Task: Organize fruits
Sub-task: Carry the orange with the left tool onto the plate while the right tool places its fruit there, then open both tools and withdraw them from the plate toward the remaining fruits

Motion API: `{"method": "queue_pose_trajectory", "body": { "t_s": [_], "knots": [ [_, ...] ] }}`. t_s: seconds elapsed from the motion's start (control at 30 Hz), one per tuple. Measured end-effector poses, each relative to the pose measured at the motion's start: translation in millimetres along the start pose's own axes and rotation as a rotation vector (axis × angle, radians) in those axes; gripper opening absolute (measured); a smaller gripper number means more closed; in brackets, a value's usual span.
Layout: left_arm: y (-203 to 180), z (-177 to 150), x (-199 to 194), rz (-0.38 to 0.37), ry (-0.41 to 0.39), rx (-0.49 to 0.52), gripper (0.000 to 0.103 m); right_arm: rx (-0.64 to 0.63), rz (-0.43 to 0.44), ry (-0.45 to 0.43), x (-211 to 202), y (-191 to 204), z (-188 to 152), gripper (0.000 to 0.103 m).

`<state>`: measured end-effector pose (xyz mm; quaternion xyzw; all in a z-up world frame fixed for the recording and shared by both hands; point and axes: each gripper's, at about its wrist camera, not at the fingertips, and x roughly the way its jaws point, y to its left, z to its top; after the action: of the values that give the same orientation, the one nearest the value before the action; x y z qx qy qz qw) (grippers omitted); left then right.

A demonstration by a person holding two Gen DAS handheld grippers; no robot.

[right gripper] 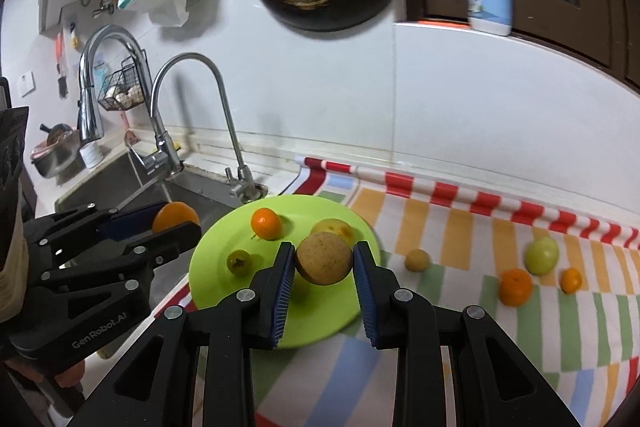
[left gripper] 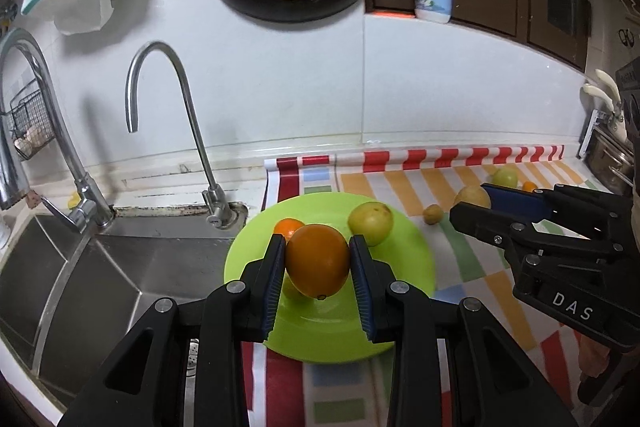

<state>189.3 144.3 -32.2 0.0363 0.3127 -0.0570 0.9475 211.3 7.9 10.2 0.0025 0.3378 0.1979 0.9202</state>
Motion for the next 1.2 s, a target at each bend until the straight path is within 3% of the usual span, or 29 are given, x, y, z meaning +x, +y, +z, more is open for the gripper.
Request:
{"method": "queue_pose_trajectory", "body": {
  "t_s": [0.63, 0.9, 1.1, 1.2],
  "knots": [
    [36, -4, 86, -0.011, 0.102, -0.045, 0.033, -0.051, 0.066, 0.098, 94, 14, 5, 0.031],
    [36, -1, 78, 0.014, 0.078, -0.052, 0.038, -0.04, 0.049, 0.085, 92, 9, 7, 0.041],
    [27, 0, 54, 0.02, 0.05, -0.044, 0.041, -0.012, 0.022, 0.058, 67, 2, 5, 0.041],
    [20, -1, 41, 0.009, 0.041, -0.045, 0.042, -0.003, 0.008, 0.043, 54, 0, 4, 0.048]
  ]
}}
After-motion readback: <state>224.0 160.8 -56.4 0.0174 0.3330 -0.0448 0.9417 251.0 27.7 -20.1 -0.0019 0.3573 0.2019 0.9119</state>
